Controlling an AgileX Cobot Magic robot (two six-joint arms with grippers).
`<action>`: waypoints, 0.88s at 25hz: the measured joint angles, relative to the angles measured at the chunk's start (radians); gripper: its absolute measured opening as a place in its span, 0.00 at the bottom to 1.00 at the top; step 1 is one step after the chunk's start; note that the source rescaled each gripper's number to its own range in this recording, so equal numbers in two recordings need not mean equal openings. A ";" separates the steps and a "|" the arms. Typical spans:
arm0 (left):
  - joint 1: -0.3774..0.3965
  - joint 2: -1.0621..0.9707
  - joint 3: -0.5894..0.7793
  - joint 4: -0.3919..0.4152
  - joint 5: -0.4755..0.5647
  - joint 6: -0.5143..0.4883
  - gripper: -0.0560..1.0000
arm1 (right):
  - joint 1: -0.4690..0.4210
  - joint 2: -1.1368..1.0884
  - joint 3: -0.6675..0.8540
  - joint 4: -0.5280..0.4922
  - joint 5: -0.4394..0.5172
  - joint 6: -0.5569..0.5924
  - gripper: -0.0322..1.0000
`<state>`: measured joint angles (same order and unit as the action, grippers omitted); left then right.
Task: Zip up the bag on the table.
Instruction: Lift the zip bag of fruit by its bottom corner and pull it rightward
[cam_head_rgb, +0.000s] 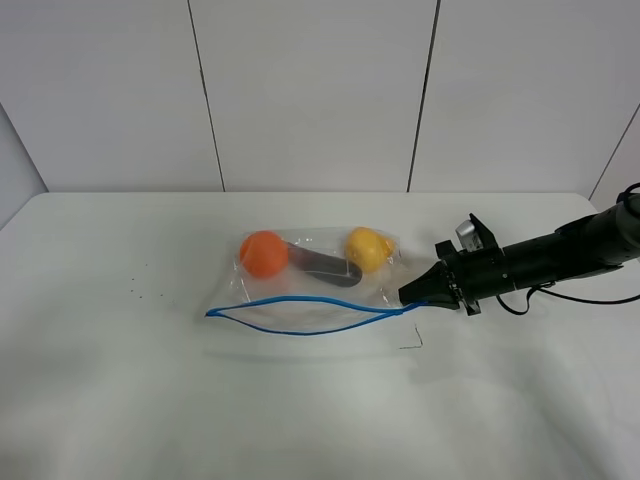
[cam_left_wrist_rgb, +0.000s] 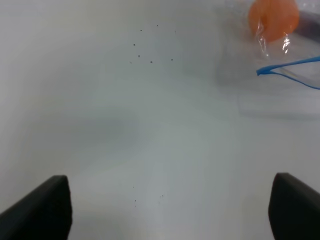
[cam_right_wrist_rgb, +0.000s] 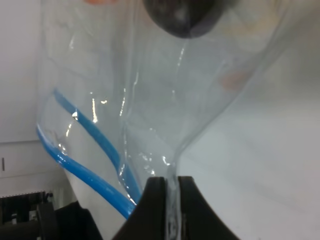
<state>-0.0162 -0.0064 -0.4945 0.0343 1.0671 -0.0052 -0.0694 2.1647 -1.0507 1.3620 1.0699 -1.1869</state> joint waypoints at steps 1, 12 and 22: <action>0.000 0.000 0.000 0.000 0.000 0.000 0.86 | 0.000 0.000 0.000 0.000 0.000 0.000 0.03; 0.000 0.000 0.000 0.000 0.000 0.000 0.86 | 0.000 0.000 0.000 0.000 0.000 0.000 0.03; 0.000 0.000 0.000 0.000 0.000 0.000 0.86 | 0.000 0.000 0.000 0.001 0.062 0.004 0.03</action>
<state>-0.0162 -0.0064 -0.4945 0.0343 1.0671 -0.0052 -0.0694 2.1647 -1.0507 1.3632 1.1317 -1.1831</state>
